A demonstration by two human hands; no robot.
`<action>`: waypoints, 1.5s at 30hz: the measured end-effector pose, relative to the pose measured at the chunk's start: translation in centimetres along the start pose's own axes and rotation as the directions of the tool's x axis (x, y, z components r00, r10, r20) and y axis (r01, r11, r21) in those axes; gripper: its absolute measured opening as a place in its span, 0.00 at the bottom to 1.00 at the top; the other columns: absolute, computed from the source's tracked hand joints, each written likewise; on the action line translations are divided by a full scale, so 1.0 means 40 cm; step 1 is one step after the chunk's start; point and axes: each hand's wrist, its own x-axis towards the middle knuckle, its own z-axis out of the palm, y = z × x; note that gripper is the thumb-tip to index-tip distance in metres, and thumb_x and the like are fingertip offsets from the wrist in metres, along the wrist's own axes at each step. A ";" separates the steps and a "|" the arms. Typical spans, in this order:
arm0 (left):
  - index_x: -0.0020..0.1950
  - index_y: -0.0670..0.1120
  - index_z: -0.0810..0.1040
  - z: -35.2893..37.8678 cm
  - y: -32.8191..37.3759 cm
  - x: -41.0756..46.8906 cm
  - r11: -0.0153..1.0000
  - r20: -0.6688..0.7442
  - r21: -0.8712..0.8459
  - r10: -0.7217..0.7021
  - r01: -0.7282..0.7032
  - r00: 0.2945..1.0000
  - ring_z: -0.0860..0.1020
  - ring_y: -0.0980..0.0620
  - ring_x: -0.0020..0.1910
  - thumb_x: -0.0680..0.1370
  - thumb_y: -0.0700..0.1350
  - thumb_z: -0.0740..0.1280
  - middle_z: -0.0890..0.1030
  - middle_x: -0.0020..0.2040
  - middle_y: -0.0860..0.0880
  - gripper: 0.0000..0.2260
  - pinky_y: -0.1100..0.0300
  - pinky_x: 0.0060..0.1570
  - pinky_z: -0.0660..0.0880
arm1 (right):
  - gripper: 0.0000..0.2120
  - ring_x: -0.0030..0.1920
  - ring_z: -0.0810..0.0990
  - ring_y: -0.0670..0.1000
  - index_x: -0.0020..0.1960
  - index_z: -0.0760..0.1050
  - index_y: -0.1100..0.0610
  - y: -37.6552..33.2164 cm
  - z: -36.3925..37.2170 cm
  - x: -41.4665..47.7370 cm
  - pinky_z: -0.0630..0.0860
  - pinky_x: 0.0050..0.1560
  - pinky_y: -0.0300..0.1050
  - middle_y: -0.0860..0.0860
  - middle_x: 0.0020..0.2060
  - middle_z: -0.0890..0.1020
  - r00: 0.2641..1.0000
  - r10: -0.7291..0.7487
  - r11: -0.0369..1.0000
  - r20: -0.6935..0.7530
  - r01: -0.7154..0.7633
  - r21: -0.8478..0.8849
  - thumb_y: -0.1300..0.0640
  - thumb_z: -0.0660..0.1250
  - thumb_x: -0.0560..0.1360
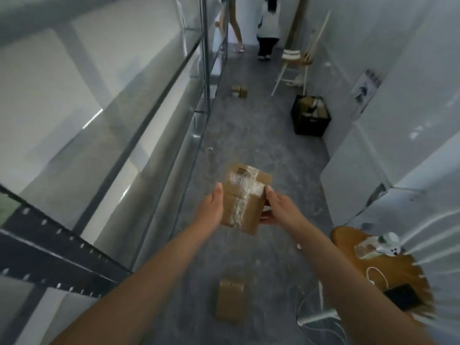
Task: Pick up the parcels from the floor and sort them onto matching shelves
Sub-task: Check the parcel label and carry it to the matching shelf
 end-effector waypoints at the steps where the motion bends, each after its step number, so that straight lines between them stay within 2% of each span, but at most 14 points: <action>1: 0.80 0.44 0.65 -0.015 0.025 -0.021 1.000 0.001 -0.007 0.030 -0.030 1.000 0.64 0.44 0.80 0.87 0.57 0.47 0.67 0.80 0.42 0.27 0.52 0.76 0.60 | 0.25 0.41 0.85 0.55 0.68 0.73 0.64 -0.031 -0.014 -0.023 0.85 0.39 0.44 0.61 0.63 0.79 1.000 -0.015 1.000 -0.001 0.015 -0.006 0.47 0.51 0.85; 4: 0.80 0.46 0.67 -0.059 0.080 -0.085 0.991 0.000 -0.032 0.128 -0.128 0.992 0.66 0.47 0.78 0.87 0.56 0.49 0.71 0.75 0.51 0.25 0.55 0.75 0.61 | 0.25 0.42 0.87 0.56 0.68 0.74 0.63 -0.108 -0.056 -0.098 0.85 0.40 0.46 0.60 0.60 0.82 0.997 -0.082 0.997 -0.014 0.082 -0.006 0.47 0.51 0.85; 8: 0.81 0.49 0.66 -0.080 0.117 -0.132 0.974 0.020 -0.085 0.214 -0.212 0.977 0.65 0.49 0.79 0.86 0.60 0.51 0.68 0.79 0.51 0.27 0.48 0.80 0.59 | 0.19 0.37 0.87 0.51 0.65 0.76 0.55 -0.157 -0.095 -0.166 0.83 0.38 0.42 0.54 0.53 0.84 0.982 -0.186 0.981 -0.041 0.188 0.057 0.49 0.51 0.86; 13: 0.81 0.53 0.65 -0.066 0.151 -0.162 0.951 -0.041 -0.041 0.306 -0.307 0.951 0.67 0.48 0.78 0.86 0.61 0.49 0.70 0.79 0.50 0.26 0.47 0.79 0.61 | 0.18 0.40 0.85 0.51 0.67 0.75 0.57 -0.169 -0.098 -0.182 0.81 0.35 0.38 0.49 0.49 0.83 0.963 -0.247 0.964 -0.104 0.255 0.079 0.54 0.51 0.86; 18: 0.81 0.50 0.65 -0.063 0.150 -0.175 0.927 -0.064 -0.097 0.358 -0.363 0.932 0.66 0.51 0.79 0.86 0.59 0.48 0.69 0.79 0.51 0.26 0.52 0.78 0.61 | 0.15 0.57 0.81 0.47 0.70 0.71 0.47 -0.173 -0.101 -0.186 0.81 0.47 0.42 0.49 0.59 0.81 0.954 -0.291 0.949 -0.077 0.298 0.106 0.51 0.54 0.85; 20: 0.80 0.50 0.66 -0.064 0.152 -0.181 0.927 -0.078 -0.112 0.351 -0.358 0.933 0.68 0.54 0.76 0.87 0.57 0.48 0.72 0.76 0.53 0.25 0.58 0.74 0.62 | 0.15 0.63 0.78 0.46 0.70 0.68 0.44 -0.177 -0.107 -0.183 0.81 0.52 0.48 0.48 0.63 0.79 0.962 -0.274 0.949 -0.019 0.273 0.158 0.48 0.56 0.84; 24: 0.77 0.50 0.70 -0.062 0.159 -0.190 0.918 -0.095 -0.159 0.352 -0.363 0.931 0.72 0.58 0.65 0.87 0.55 0.48 0.75 0.64 0.57 0.23 0.63 0.64 0.65 | 0.15 0.63 0.79 0.50 0.70 0.66 0.40 -0.186 -0.109 -0.180 0.78 0.63 0.60 0.47 0.62 0.81 0.966 -0.246 0.935 0.079 0.215 0.284 0.46 0.57 0.83; 29: 0.70 0.54 0.73 -0.055 0.157 -0.184 0.911 -0.110 -0.225 0.329 -0.346 0.938 0.75 0.68 0.50 0.87 0.56 0.47 0.78 0.52 0.62 0.19 0.73 0.45 0.68 | 0.19 0.65 0.79 0.50 0.72 0.65 0.38 -0.181 -0.110 -0.187 0.78 0.62 0.57 0.46 0.64 0.80 0.955 -0.288 0.919 0.078 0.253 0.301 0.45 0.59 0.82; 32: 0.68 0.54 0.74 -0.057 0.164 -0.192 0.904 -0.105 -0.256 0.325 -0.341 0.940 0.78 0.62 0.54 0.87 0.56 0.48 0.79 0.55 0.57 0.19 0.72 0.45 0.69 | 0.22 0.65 0.79 0.49 0.75 0.64 0.39 -0.180 -0.121 -0.193 0.80 0.60 0.54 0.46 0.64 0.80 0.952 -0.296 0.919 0.071 0.264 0.292 0.45 0.61 0.82; 36: 0.66 0.57 0.70 -0.058 0.182 -0.209 0.902 -0.126 -0.235 0.341 -0.362 0.931 0.75 0.63 0.53 0.87 0.55 0.48 0.75 0.52 0.63 0.14 0.76 0.44 0.67 | 0.24 0.65 0.80 0.52 0.75 0.64 0.38 -0.183 -0.148 -0.198 0.78 0.63 0.58 0.47 0.64 0.80 0.947 -0.299 0.916 0.120 0.249 0.314 0.46 0.63 0.80; 38: 0.69 0.53 0.72 -0.058 0.191 -0.216 0.884 -0.129 -0.228 0.387 -0.407 0.913 0.77 0.63 0.55 0.87 0.56 0.48 0.79 0.56 0.60 0.18 0.75 0.47 0.69 | 0.23 0.64 0.81 0.52 0.74 0.65 0.38 -0.183 -0.159 -0.200 0.79 0.62 0.56 0.48 0.65 0.81 0.938 -0.311 0.908 0.152 0.246 0.340 0.46 0.63 0.81; 40: 0.76 0.51 0.71 -0.056 0.199 -0.220 0.868 -0.122 -0.247 0.413 -0.430 0.903 0.78 0.55 0.65 0.86 0.57 0.49 0.80 0.65 0.52 0.23 0.66 0.58 0.74 | 0.22 0.64 0.81 0.53 0.74 0.66 0.39 -0.185 -0.165 -0.202 0.79 0.62 0.57 0.48 0.66 0.80 0.931 -0.322 0.896 0.175 0.240 0.373 0.43 0.61 0.80; 42: 0.79 0.54 0.67 -0.052 0.204 -0.224 0.856 -0.124 -0.256 0.431 -0.449 0.894 0.75 0.52 0.70 0.86 0.58 0.49 0.77 0.71 0.51 0.24 0.54 0.69 0.73 | 0.23 0.66 0.79 0.55 0.74 0.69 0.42 -0.189 -0.168 -0.201 0.78 0.64 0.57 0.50 0.67 0.79 0.924 -0.324 0.889 0.205 0.223 0.399 0.37 0.57 0.80; 45: 0.81 0.58 0.63 -0.044 0.203 -0.226 0.846 -0.126 -0.244 0.456 -0.473 0.881 0.73 0.53 0.73 0.85 0.59 0.51 0.75 0.74 0.52 0.24 0.47 0.74 0.69 | 0.25 0.70 0.75 0.54 0.71 0.71 0.41 -0.199 -0.173 -0.196 0.75 0.66 0.59 0.48 0.68 0.79 0.931 -0.306 0.887 0.200 0.203 0.414 0.34 0.52 0.80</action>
